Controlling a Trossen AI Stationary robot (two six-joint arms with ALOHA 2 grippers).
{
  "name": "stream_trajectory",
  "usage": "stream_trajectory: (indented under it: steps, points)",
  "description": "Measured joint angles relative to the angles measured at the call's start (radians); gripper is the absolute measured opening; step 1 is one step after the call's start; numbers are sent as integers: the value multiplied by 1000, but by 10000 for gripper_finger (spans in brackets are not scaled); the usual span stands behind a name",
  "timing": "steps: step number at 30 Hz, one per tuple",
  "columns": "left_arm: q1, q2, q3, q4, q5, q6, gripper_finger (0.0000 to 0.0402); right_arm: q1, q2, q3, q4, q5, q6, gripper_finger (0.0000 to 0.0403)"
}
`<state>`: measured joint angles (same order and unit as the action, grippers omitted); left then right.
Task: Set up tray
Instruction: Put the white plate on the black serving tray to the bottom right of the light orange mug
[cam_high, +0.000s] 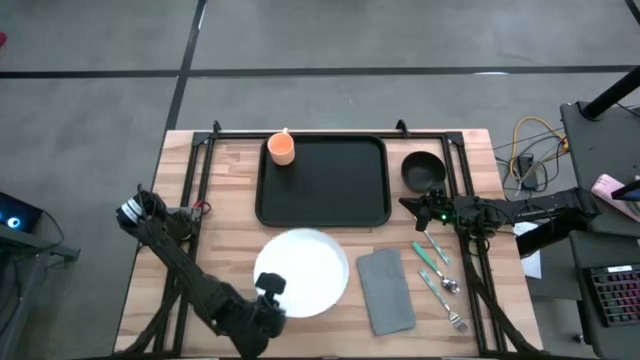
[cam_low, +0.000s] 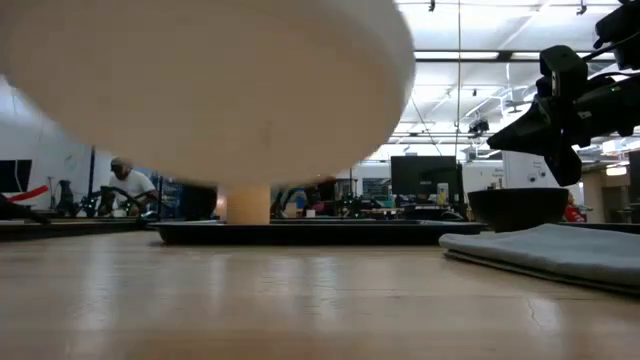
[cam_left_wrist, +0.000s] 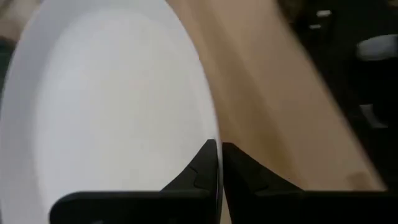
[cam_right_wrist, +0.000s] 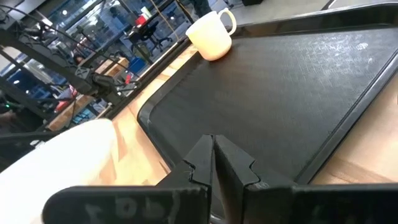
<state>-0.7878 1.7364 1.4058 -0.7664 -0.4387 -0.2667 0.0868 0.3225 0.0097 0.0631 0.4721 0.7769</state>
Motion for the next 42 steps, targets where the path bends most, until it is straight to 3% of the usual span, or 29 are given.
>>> stream_trajectory:
  steps: [5, 19, 23, 27, 32, 42]
  points:
    - [98, -1, 13, -11, -15, 78, 1, 0, 0, 0, 0, 0, 8, 9]
    - [449, -2, 20, 18, -29, 483, 0, 0, 0, 0, 0, 0, 1, 8]
    - [569, -4, -2, 114, 67, 586, 0, 0, 0, 0, 0, 0, 4, 9]
    - [661, -4, -23, 161, 82, 692, 0, 0, 0, 0, 0, 0, 5, 9]
    - [765, -4, -63, 198, 211, 760, 0, 0, 0, 0, 0, 0, 5, 9]
    - [855, -4, -254, 355, 232, 910, 0, 0, 0, 0, 0, 0, 8, 9]
